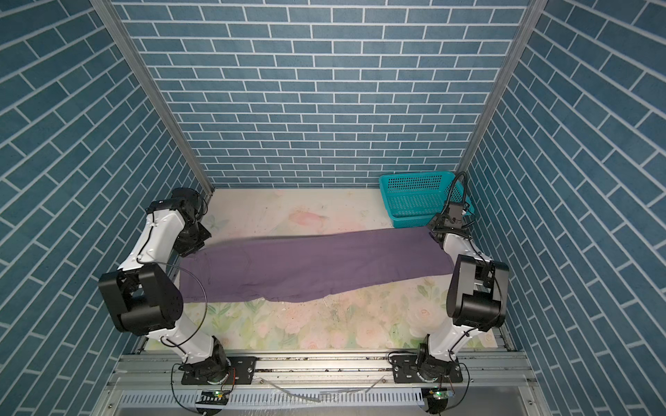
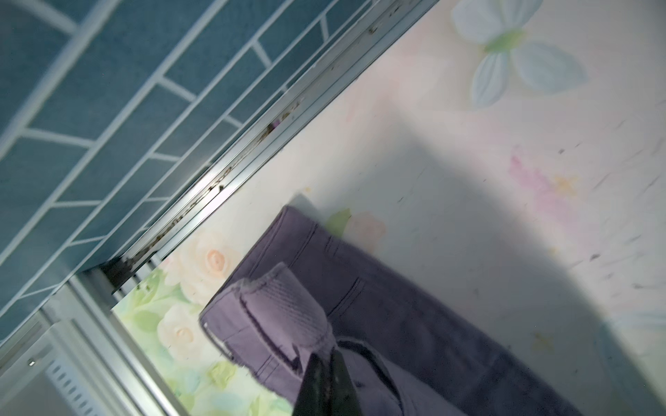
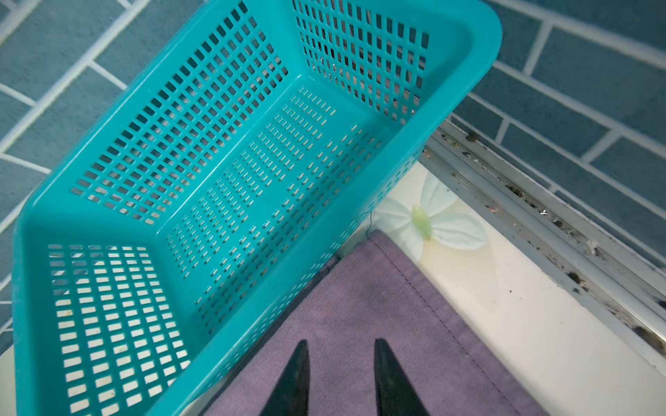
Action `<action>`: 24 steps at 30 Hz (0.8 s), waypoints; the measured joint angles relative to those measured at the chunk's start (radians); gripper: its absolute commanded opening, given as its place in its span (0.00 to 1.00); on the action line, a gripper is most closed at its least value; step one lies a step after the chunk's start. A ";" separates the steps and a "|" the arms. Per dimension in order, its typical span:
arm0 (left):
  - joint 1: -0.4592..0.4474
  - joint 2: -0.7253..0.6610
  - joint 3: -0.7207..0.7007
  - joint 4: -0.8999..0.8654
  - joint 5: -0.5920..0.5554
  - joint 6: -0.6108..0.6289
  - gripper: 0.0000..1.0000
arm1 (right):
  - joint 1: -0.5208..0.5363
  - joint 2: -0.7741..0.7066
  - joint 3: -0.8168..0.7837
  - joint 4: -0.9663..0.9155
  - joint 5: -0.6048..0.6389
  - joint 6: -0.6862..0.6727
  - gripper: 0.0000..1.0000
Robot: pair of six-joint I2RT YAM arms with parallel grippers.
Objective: Fold and stack the trousers
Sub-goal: Fold the trousers at the center of the table.
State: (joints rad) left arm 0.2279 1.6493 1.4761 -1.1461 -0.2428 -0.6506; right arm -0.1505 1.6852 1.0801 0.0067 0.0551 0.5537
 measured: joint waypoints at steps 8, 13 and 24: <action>0.000 -0.185 -0.148 -0.121 -0.011 0.004 0.00 | 0.000 -0.001 -0.005 0.040 -0.026 0.027 0.31; 0.002 -0.305 -0.197 -0.178 -0.027 0.004 0.00 | 0.000 -0.002 -0.020 0.056 -0.050 0.048 0.31; 0.003 -0.335 -0.156 -0.272 -0.024 0.023 0.00 | 0.000 -0.036 -0.027 0.074 -0.069 0.053 0.31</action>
State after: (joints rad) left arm 0.2310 1.3148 1.3201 -1.4178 -0.2668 -0.6277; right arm -0.1505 1.6493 1.0531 0.0803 -0.0135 0.6067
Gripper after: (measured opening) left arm 0.063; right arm 0.306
